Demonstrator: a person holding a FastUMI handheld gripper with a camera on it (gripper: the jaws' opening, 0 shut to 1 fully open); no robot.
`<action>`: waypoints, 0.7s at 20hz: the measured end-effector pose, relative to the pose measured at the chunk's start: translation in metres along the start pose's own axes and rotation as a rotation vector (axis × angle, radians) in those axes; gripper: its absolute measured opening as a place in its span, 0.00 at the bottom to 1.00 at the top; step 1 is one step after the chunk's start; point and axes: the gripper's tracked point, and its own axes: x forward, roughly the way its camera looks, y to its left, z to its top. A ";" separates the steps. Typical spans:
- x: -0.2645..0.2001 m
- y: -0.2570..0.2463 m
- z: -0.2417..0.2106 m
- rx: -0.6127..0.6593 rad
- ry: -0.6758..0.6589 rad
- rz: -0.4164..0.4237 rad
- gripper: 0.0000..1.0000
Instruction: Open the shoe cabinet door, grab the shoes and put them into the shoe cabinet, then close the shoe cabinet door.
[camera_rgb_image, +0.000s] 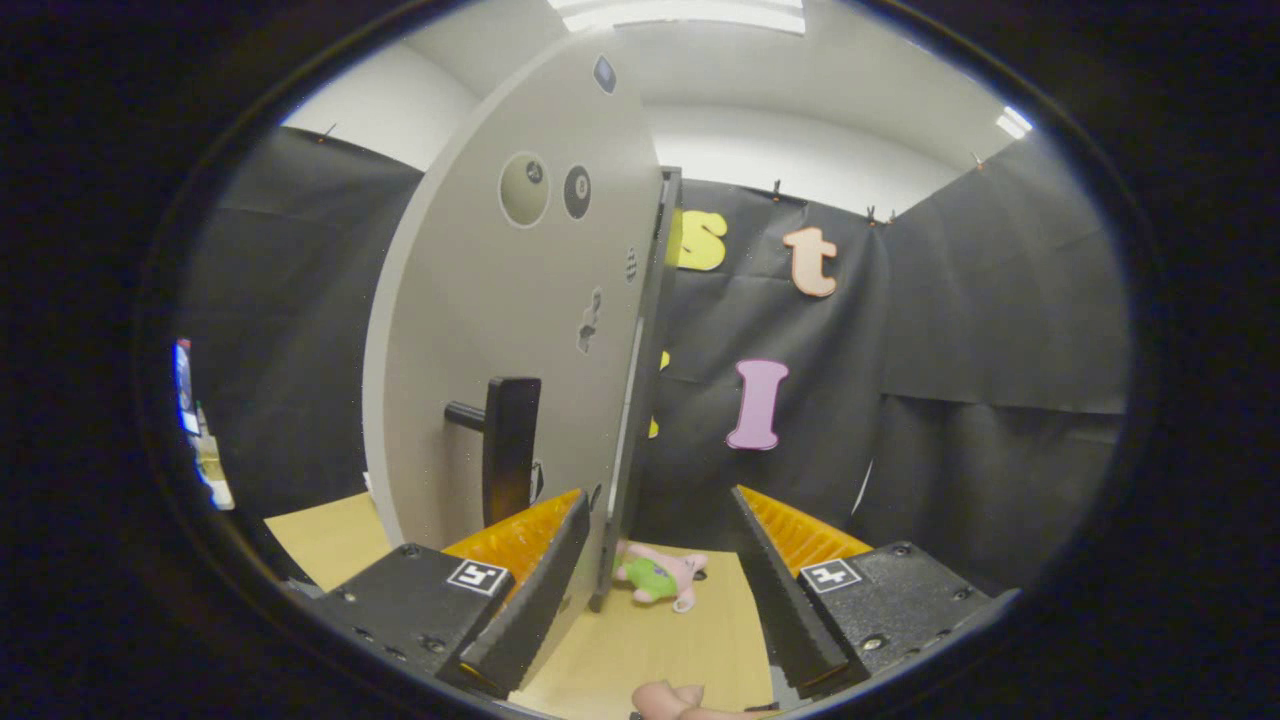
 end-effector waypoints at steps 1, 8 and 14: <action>0.002 0.010 0.003 0.005 0.001 0.007 0.91; 0.023 0.071 0.003 0.040 -0.008 0.037 0.92; 0.049 0.100 0.007 0.029 -0.016 0.067 0.92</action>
